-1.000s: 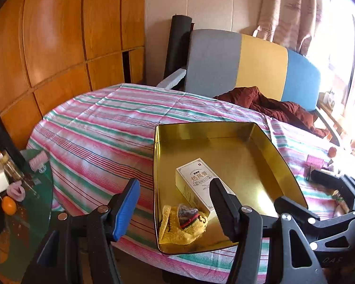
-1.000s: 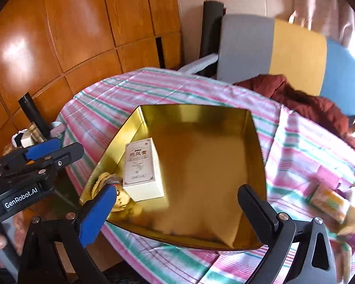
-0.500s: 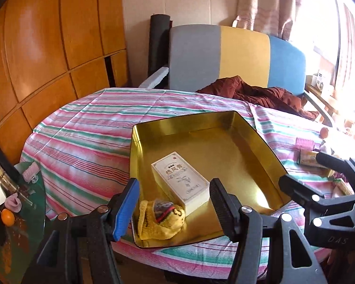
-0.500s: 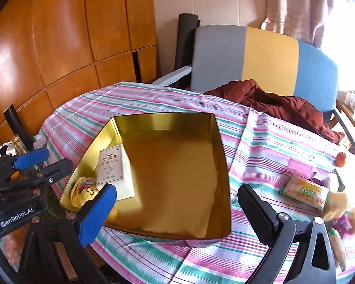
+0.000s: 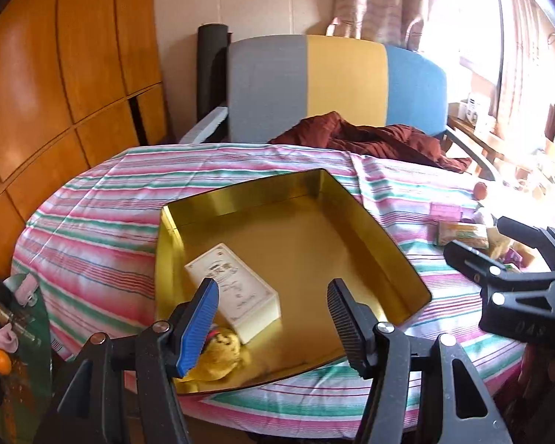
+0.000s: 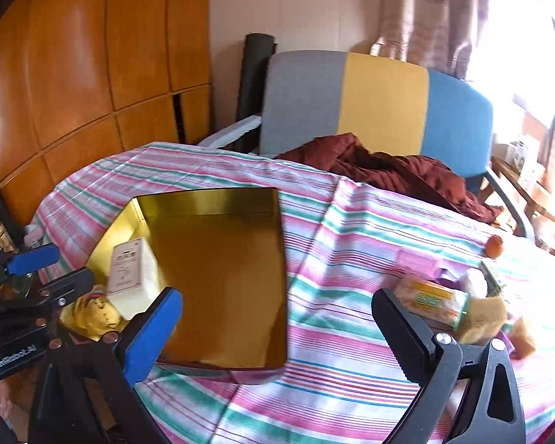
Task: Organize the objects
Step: 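Lower the pouch and the white box into the gold tray and release both, then move both grippers back over the remaining items on the table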
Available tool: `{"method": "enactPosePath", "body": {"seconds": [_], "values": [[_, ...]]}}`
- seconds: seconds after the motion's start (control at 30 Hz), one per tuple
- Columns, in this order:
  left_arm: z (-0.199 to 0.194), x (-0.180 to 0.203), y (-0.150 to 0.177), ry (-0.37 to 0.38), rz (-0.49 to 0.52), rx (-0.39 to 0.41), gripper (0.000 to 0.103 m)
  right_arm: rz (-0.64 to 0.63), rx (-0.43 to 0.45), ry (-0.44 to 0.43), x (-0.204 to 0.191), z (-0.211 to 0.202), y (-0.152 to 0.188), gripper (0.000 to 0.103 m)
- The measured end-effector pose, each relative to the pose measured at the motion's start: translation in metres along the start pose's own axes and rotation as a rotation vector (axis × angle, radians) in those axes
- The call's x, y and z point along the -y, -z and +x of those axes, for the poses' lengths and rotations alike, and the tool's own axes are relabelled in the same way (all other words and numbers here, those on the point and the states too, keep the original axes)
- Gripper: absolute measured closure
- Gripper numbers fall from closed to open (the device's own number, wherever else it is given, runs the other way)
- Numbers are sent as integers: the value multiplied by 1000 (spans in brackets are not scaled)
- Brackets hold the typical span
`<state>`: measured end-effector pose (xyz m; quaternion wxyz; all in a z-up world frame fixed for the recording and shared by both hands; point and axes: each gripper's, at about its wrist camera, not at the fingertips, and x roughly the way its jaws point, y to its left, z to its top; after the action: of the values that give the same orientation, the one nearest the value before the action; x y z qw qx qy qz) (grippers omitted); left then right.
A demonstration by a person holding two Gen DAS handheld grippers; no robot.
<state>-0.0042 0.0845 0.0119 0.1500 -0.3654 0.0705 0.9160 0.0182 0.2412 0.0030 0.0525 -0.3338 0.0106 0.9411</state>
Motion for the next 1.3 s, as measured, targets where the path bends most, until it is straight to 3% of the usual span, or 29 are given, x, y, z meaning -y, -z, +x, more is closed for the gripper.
{"method": "enactPosePath", "body": {"seconds": [0.3,0.57,0.87,0.97,1.1,1.17,1.3], "values": [[8,37,-8,108,76,-12,39,113,-20,129,64,-8,9,0],[13,77,-14,193,161,-4,32,231,-42,271,142,-27,23,0],[30,143,-13,345,283,-79,31,416,-31,418,239,-71,36,0],[40,170,-10,437,301,-152,32,482,-41,444,266,-79,44,0],[51,204,4,467,370,-215,32,567,-70,433,289,-82,59,0],[53,215,12,477,396,-238,32,582,-110,366,292,-74,63,0],[58,225,24,489,430,-274,32,451,-319,236,279,-39,71,0]]}}
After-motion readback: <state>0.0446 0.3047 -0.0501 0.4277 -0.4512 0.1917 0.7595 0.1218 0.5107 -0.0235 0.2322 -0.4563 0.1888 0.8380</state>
